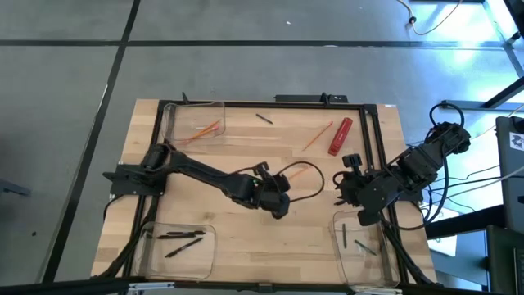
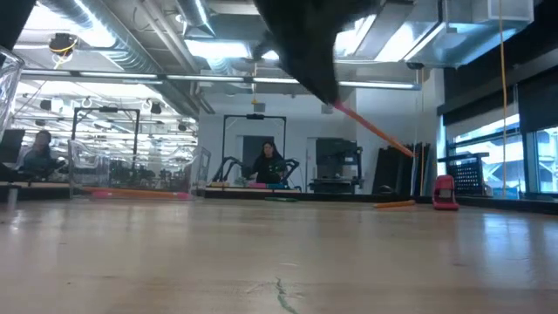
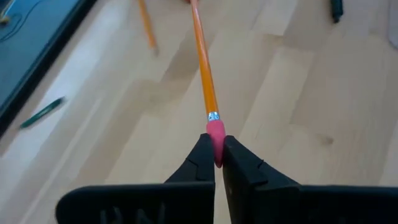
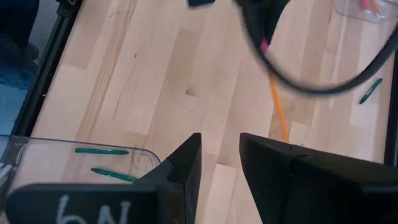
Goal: Sort crayons/erasers/pens/pencils in bins
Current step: Put the orange pencil into the top transparent bin
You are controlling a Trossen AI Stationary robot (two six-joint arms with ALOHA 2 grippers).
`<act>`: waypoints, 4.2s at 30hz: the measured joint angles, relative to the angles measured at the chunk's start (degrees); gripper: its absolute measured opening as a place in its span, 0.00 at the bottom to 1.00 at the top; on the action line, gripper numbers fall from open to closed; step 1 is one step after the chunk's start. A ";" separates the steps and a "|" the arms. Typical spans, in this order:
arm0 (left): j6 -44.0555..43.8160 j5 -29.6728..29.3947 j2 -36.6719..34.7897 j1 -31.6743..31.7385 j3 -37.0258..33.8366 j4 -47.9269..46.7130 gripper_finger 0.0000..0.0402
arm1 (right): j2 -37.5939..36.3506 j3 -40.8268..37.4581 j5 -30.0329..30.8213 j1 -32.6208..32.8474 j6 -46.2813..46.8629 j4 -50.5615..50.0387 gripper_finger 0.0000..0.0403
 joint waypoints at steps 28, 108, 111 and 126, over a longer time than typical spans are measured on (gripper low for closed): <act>-29.98 -7.22 -26.00 -4.87 -0.55 -46.53 0.00 | -0.02 0.00 1.60 0.02 -0.11 0.47 0.28; -11.97 16.68 -44.79 43.65 -44.74 -22.71 0.14 | 0.00 0.00 19.50 -10.08 -6.30 11.16 0.28; -11.53 17.10 -44.79 43.63 -44.74 -22.71 0.19 | 0.00 0.00 19.49 -10.08 -6.32 11.16 0.28; -9.80 27.24 -44.81 44.11 -43.01 -19.65 0.25 | 0.02 0.00 19.47 -10.08 -6.30 11.16 0.28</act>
